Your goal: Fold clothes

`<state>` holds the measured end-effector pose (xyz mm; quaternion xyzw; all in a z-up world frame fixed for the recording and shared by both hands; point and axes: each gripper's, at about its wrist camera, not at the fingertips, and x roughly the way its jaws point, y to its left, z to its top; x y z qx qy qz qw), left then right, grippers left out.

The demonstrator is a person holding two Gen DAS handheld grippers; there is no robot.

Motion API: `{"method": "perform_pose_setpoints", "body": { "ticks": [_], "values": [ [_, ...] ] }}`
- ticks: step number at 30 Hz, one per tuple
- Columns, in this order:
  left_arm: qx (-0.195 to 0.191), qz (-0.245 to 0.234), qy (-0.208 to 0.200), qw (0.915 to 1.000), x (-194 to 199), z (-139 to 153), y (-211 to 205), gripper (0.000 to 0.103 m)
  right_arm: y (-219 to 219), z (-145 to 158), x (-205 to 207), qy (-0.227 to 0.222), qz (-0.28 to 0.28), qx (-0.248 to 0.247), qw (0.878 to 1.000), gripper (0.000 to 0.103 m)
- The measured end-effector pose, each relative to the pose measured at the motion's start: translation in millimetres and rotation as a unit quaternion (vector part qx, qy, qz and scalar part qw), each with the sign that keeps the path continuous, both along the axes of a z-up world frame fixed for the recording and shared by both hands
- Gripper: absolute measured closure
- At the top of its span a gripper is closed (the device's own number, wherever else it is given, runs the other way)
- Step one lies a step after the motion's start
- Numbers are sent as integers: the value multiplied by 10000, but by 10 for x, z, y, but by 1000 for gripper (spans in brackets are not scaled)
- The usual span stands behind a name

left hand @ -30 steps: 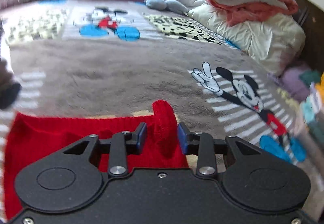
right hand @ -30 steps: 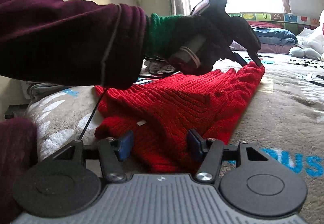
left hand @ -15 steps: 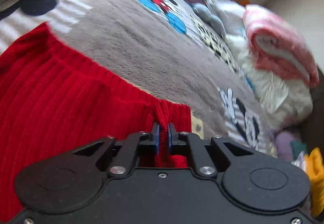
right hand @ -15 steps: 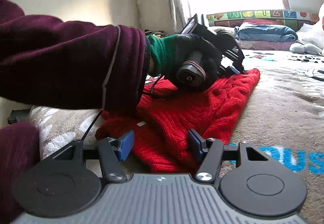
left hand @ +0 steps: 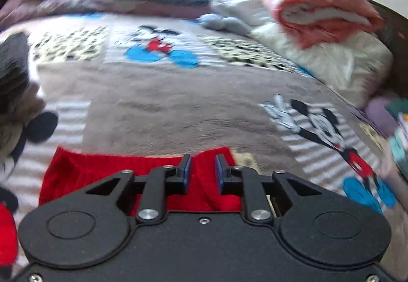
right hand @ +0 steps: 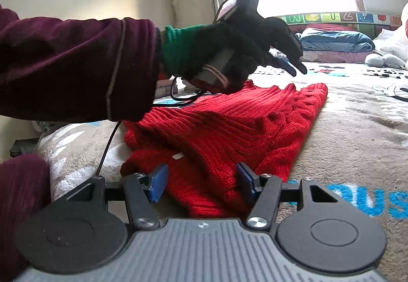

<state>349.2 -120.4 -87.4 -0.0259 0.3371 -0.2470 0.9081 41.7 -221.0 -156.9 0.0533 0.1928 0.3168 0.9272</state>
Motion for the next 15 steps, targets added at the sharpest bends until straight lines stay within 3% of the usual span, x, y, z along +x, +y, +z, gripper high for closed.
{"method": "perform_pose_setpoints", "body": {
  "ticks": [5, 10, 15],
  "values": [
    [476, -491, 16, 9977, 7, -195, -231, 87, 5, -4, -2, -22, -2, -36, 10000, 43],
    [671, -558, 167, 9960, 155, -431, -360, 86, 40, -6, -2, -34, -1, -110, 9999, 43],
    [895, -613, 129, 9940, 147, -416, -430, 83, 75, -6, 0, -37, -2, -208, 9998, 43]
  ]
}}
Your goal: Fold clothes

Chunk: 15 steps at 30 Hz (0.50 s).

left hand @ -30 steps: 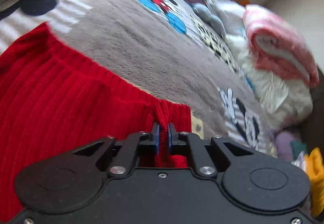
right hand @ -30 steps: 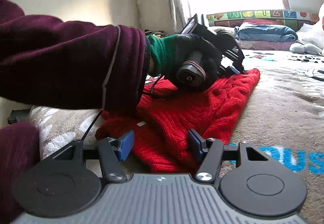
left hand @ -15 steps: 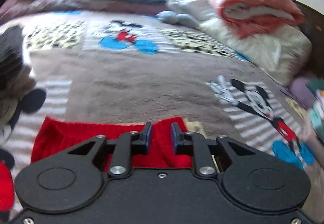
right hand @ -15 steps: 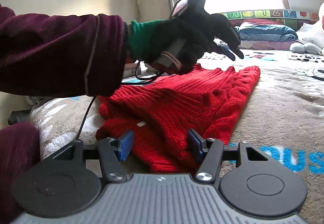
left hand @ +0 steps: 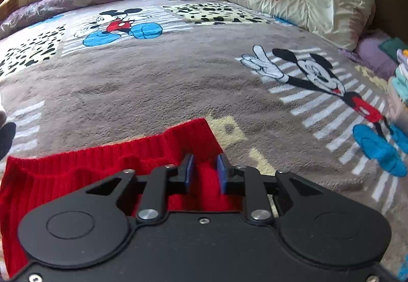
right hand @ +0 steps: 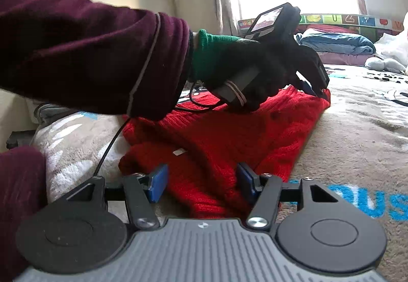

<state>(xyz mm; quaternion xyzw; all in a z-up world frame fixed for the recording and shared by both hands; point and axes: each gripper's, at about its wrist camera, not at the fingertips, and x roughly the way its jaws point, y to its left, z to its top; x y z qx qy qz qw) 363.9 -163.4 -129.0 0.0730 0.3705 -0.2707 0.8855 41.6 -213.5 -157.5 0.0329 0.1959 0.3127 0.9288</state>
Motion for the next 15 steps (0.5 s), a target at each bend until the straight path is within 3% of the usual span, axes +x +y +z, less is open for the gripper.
{"method": "perform_pose_setpoints", "body": {
  "ticks": [3, 5, 9, 11, 15],
  "values": [
    [-14, 29, -55, 10000, -69, 122, 49, 76, 8, 2, -28, -59, -19, -24, 10000, 43],
    [-92, 102, -209, 9997, -210, 235, 141, 54, 9, -1, -37, -86, -30, -6, 10000, 43],
    [-287, 329, -296, 9986, -510, 462, 391, 46, 30, -1, -64, -148, -54, -71, 9999, 43],
    [-423, 413, -284, 9978, -671, 560, 521, 34, 17, 5, -64, -126, -46, -42, 9999, 41],
    [-685, 592, -252, 9956, -1046, 738, 806, 30, 56, 52, -128, -199, 74, -238, 9995, 28]
  ]
}}
